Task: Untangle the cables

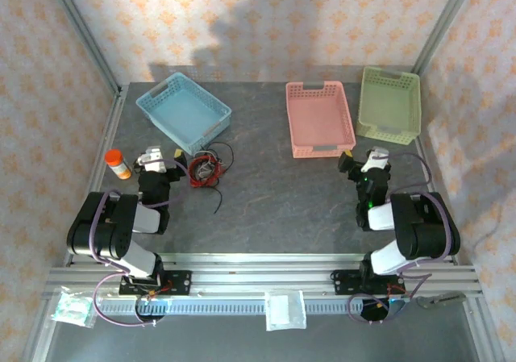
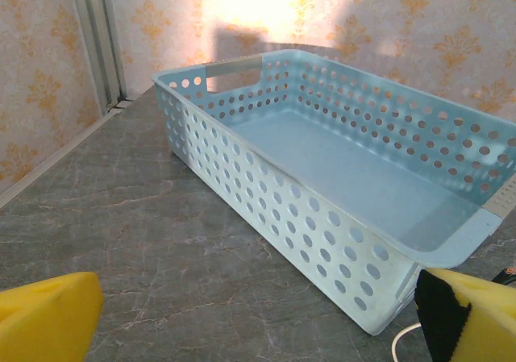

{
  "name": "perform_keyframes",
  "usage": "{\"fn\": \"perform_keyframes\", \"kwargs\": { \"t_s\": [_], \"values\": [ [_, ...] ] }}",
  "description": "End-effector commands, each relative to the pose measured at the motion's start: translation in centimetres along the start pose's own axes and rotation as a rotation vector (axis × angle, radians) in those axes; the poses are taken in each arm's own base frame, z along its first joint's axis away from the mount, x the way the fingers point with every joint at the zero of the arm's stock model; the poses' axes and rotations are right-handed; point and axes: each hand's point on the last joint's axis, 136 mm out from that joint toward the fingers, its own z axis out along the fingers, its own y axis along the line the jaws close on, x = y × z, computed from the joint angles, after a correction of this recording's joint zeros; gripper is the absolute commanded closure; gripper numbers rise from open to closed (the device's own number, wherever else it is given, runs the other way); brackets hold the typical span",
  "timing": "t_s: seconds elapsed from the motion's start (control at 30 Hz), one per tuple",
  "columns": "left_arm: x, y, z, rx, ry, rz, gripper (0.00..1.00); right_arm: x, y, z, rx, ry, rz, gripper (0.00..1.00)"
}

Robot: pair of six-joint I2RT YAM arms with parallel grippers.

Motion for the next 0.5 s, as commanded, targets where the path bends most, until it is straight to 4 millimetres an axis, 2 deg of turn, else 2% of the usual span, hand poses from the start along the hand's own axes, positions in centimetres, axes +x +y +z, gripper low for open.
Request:
{"fn": "perform_keyframes", "kwargs": {
  "t_s": [0.0, 0.47],
  "values": [
    [-1.27, -0.14, 0.31, 0.009, -0.047, -0.008, 0.00, -1.47, 0.23, 0.35, 0.007, -0.052, -0.008, 0.00],
    [-1.36, 0.21, 0.28, -0.011, -0.052, -0.015, 0.00, -1.45, 0.22, 0.36, 0.007, -0.051, -0.008, 0.00]
  ]
}}
